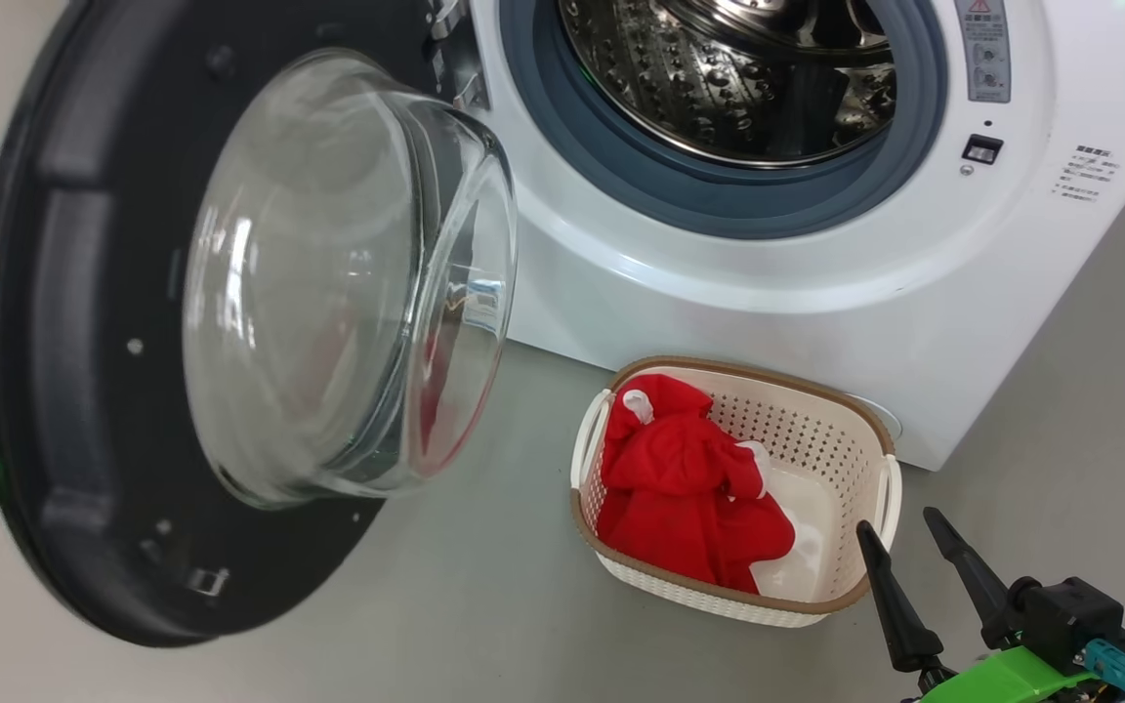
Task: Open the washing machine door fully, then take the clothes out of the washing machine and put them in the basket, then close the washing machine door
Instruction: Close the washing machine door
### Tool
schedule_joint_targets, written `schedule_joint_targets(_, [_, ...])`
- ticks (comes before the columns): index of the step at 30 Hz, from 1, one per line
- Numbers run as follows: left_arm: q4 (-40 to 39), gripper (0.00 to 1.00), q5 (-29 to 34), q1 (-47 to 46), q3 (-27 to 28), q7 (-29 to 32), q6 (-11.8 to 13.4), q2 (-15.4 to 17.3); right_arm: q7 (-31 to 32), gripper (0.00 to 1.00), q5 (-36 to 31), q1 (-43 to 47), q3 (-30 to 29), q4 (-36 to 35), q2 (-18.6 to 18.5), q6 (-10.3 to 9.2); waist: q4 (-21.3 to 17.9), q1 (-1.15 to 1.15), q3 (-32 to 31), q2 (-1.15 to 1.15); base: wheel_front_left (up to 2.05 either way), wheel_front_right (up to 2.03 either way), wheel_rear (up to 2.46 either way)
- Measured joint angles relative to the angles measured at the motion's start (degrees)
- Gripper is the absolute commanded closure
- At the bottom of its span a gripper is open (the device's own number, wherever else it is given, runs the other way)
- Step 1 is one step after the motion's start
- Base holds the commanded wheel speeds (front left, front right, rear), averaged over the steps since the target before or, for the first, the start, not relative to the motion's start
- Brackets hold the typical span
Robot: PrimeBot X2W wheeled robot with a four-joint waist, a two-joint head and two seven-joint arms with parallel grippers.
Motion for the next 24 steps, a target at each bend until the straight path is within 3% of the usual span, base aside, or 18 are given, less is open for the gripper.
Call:
schedule_joint_targets(15, [-14.2, 1.00, -1.4, 4.0, -7.5, 1.9, 0.0, -2.9, 0.0, 0.00, 0.0, 0.0, -1.0, 0.0, 0.1, 0.00, -2.5, 0.00, 0.0, 0.00, 0.00, 0.00, 0.00])
schedule_joint_targets(24, [-18.0, 1.00, -1.8, 4.5, -13.7, -0.1, 0.0, -4.4, 0.0, 0.00, 0.0, 0.0, -0.9, 0.0, 0.1, 0.00, -4.5, 0.00, -0.3, 0.00, 0.00, 0.00, 0.00])
